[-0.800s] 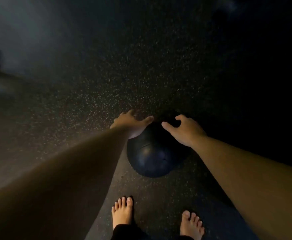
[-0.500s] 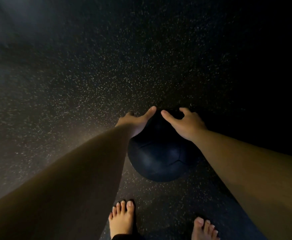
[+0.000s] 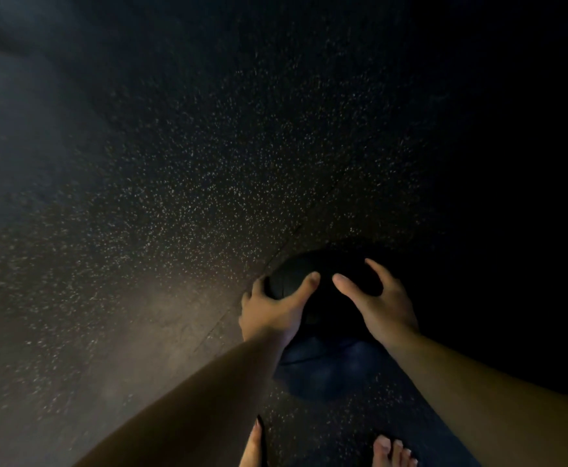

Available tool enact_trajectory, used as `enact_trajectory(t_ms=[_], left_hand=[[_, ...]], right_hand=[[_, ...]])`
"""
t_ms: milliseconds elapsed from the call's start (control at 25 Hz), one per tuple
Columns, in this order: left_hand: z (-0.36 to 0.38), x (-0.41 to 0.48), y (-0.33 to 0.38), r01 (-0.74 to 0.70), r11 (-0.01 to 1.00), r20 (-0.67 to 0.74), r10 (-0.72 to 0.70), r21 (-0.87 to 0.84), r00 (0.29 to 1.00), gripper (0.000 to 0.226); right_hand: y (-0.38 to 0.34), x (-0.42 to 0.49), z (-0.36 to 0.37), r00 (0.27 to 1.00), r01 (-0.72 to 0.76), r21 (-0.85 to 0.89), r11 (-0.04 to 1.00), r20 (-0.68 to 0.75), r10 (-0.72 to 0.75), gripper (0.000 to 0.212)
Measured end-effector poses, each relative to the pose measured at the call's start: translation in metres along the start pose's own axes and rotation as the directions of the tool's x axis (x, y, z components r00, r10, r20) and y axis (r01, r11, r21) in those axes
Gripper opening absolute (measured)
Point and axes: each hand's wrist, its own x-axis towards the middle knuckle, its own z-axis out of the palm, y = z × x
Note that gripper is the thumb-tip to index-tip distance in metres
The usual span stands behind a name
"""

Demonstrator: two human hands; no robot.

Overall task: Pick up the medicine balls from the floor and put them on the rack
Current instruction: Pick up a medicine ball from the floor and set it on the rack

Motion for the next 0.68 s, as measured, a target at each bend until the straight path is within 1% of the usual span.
enact_trajectory(t_ms=[40,120,200,320,440,520,680], left_hand=[[-0.004,-0.005,0.013,-0.046,0.999,0.029,0.047,-0.022,0.998,0.124],[-0.021,-0.026,0.048,-0.13,0.991,0.021,0.13,-0.031,0.991,0.136],[-0.051,-0.061,0.101,-0.237,0.971,-0.013,0.236,-0.041,0.972,0.143],[-0.113,-0.132,0.198,-0.383,0.923,-0.021,0.382,-0.037,0.924,0.146],[-0.186,-0.216,0.304,-0.55,0.835,-0.042,0.548,-0.029,0.835,0.14],[-0.238,-0.286,0.372,-0.65,0.759,-0.052,0.648,-0.035,0.76,0.136],[-0.322,-0.418,0.468,-0.821,0.571,-0.133,0.811,-0.035,0.57,0.133]], right_hand=[[-0.007,-0.01,-0.011,1.0,0.004,0.024,1.0,-0.011,-0.003,0.099],[-0.042,-0.033,-0.041,0.998,0.03,0.057,0.998,-0.06,-0.026,0.098],[-0.097,-0.061,-0.08,0.989,0.095,0.089,0.991,-0.119,-0.084,0.099],[-0.198,-0.119,-0.148,0.962,0.197,0.131,0.971,-0.218,-0.166,0.108],[-0.3,-0.188,-0.215,0.905,0.324,0.19,0.927,-0.348,-0.244,0.111],[-0.366,-0.244,-0.265,0.85,0.432,0.229,0.872,-0.425,-0.31,0.113],[-0.471,-0.354,-0.356,0.698,0.637,0.227,0.737,-0.575,-0.426,0.116]])
